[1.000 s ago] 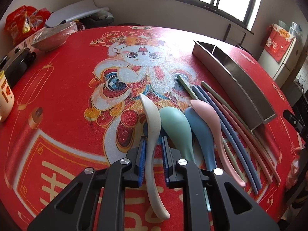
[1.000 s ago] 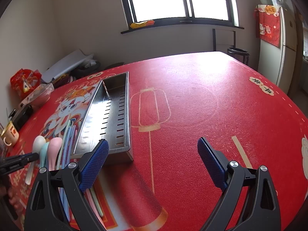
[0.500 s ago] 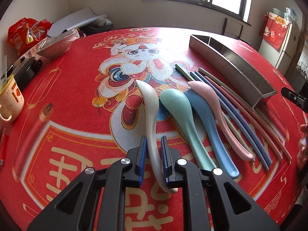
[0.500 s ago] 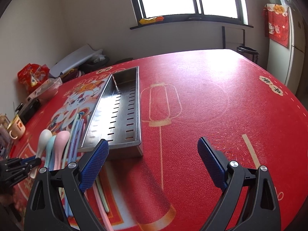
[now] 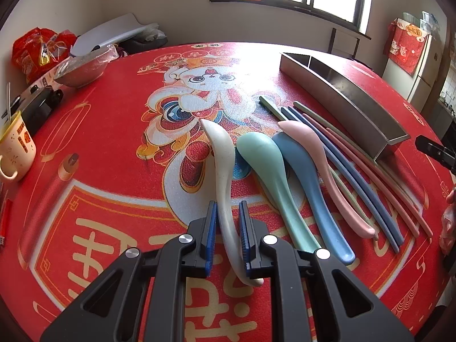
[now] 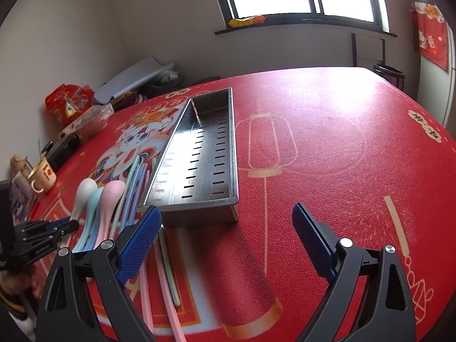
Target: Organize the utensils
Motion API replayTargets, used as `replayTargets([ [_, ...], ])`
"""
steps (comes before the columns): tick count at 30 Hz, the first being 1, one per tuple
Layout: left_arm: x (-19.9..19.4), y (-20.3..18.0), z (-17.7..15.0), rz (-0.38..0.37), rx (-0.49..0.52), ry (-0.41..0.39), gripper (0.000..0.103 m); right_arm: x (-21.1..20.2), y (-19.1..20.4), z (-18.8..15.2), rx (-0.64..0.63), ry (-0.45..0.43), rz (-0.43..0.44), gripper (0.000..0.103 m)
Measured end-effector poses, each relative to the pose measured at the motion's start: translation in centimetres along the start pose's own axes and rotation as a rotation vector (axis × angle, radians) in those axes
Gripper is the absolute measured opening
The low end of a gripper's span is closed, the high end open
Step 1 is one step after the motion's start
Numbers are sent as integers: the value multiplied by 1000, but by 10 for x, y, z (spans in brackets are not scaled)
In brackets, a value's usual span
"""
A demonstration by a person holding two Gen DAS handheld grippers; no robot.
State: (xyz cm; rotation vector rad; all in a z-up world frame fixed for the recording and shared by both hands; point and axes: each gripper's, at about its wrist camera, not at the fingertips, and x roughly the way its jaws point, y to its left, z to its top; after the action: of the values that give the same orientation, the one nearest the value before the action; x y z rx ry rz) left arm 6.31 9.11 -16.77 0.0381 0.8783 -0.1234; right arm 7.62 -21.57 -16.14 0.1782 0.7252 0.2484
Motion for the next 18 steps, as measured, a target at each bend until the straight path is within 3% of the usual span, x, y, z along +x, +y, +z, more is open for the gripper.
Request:
replayTargets([
  [4,0,1,0,-7,-6,-1,15,-2,11,0,-60,38,13,88],
  [5,0,1,0,-4,-4,-1,15,-3,14,0,-75,50,22,84],
  [6,0,0,0,-2,-2,-1,15,-3,18,-1,-91,66,32,69],
  [8,1,1,0,-1,-1,-1,15,-2,24,-5,-116,99,48,61],
  [10,1,2,0,-7,-6,-2,15,0,33,-10,-147,130,67,44],
  [12,0,2,0,-14,-11,-2,15,2,44,-16,-184,160,85,35],
  [15,1,1,0,-7,-6,-2,15,6,64,-23,-234,183,100,25],
  [18,1,-1,0,7,6,-2,15,10,80,-26,-280,195,92,25],
])
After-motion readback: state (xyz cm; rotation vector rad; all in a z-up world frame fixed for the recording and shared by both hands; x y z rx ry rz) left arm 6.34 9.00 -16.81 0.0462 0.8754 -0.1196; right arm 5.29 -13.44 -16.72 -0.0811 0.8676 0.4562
